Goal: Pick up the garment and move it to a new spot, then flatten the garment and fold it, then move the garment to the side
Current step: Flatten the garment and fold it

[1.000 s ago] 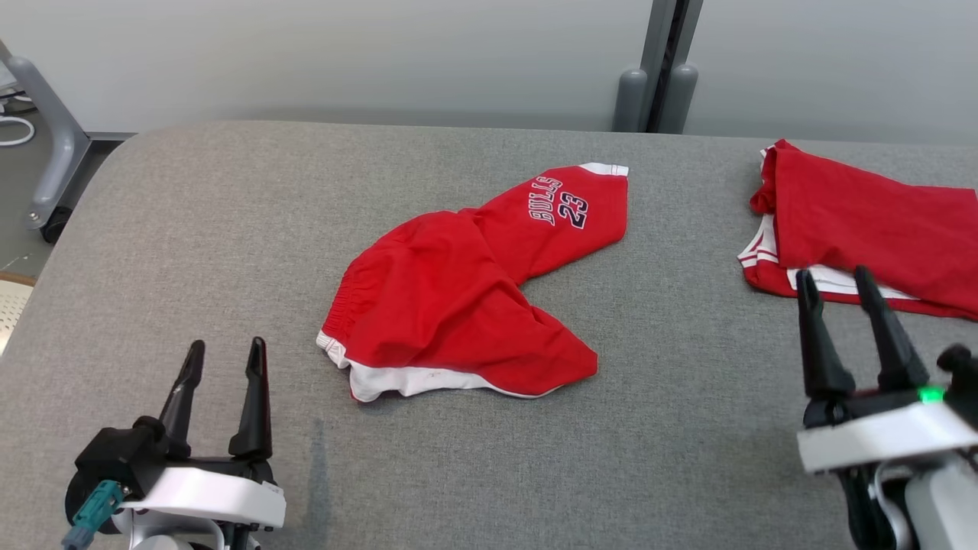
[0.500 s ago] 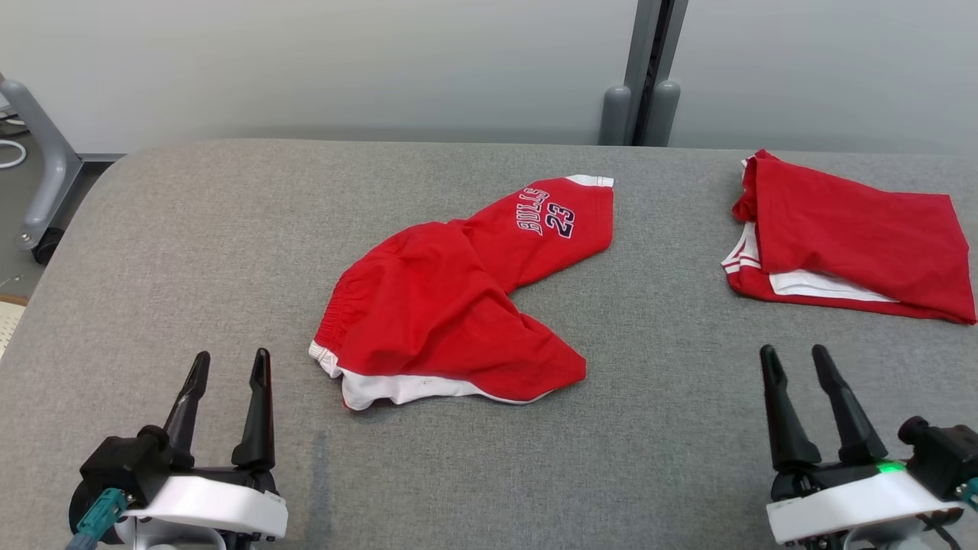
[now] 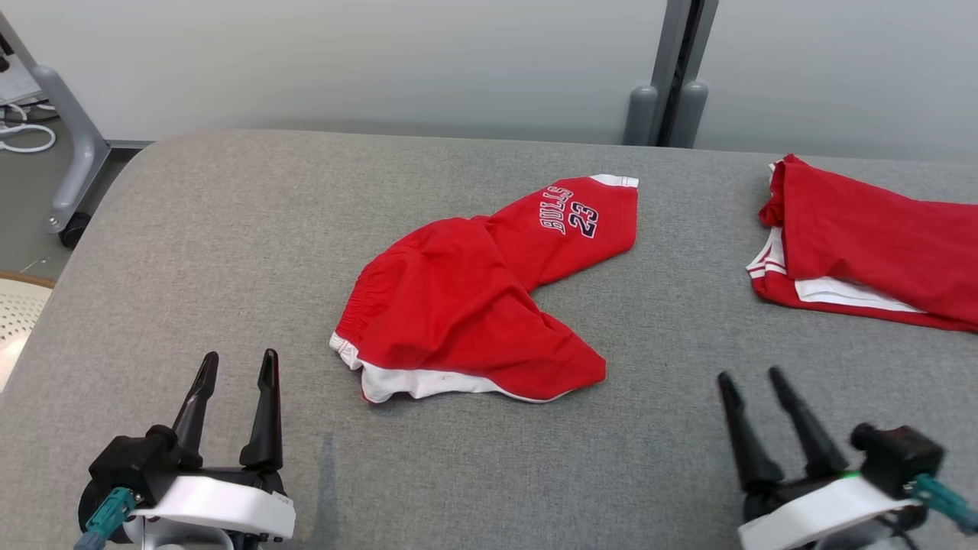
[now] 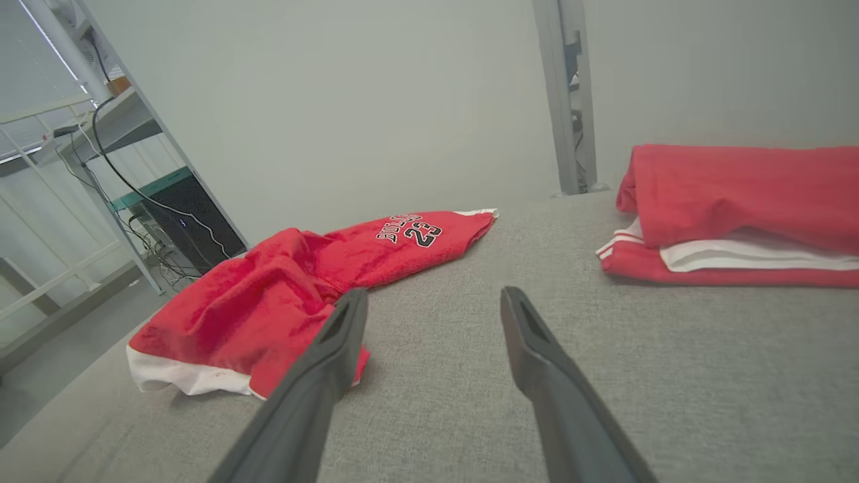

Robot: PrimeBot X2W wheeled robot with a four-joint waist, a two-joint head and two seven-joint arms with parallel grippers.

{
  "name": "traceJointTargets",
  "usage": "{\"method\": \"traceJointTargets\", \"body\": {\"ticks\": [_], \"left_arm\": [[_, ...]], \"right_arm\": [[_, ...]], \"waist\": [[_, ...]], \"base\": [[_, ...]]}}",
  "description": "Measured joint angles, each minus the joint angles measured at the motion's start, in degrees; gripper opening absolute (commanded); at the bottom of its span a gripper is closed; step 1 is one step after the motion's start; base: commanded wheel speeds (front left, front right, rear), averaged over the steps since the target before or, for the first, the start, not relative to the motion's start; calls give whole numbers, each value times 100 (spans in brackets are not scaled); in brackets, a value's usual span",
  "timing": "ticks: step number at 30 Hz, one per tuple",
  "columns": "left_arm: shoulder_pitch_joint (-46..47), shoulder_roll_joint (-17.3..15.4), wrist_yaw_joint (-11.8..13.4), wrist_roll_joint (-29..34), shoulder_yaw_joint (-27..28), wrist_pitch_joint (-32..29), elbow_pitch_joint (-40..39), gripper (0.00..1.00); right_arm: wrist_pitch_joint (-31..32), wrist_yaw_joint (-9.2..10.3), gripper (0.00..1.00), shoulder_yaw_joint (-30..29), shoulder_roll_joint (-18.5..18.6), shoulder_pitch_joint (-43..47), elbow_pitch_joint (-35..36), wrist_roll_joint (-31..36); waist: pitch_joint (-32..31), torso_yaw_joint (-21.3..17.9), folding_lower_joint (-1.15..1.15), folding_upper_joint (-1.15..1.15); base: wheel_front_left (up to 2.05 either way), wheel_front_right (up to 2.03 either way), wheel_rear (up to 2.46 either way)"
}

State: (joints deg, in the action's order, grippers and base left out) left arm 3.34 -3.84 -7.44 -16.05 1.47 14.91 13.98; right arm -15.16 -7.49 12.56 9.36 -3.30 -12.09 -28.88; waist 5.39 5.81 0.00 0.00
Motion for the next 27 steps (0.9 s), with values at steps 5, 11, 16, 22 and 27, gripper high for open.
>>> {"method": "traceJointTargets", "body": {"ticks": [5, 11, 16, 22, 27], "left_arm": [[13, 34, 0, 0, -62, 0, 22, 100], [42, 38, 0, -2, -78, 0, 35, 100], [73, 37, 0, -10, -76, 0, 76, 100], [75, 51, 0, -23, -89, 0, 97, 100], [78, 55, 0, -68, -122, 0, 132, 100]], "right_arm": [[225, 0, 100, 851, 185, -305, -673, -263], [405, 0, 100, 1767, 235, -965, -1383, -742], [505, 0, 100, 2354, 339, -1543, -2087, -1298], [445, 0, 100, 2692, 388, -1914, -2569, -1862], [347, 0, 100, 2839, 474, -2128, -2792, -2206]], "waist": [[0, 113, 0, 0], [20, 341, 0, 0], [48, 644, 0, 0], [74, 955, 0, 0], [119, 1124, 0, 0]], "base": [[0, 0, 0], [0, 0, 0], [0, 0, 0], [0, 0, 0], [0, 0, 0]]}}
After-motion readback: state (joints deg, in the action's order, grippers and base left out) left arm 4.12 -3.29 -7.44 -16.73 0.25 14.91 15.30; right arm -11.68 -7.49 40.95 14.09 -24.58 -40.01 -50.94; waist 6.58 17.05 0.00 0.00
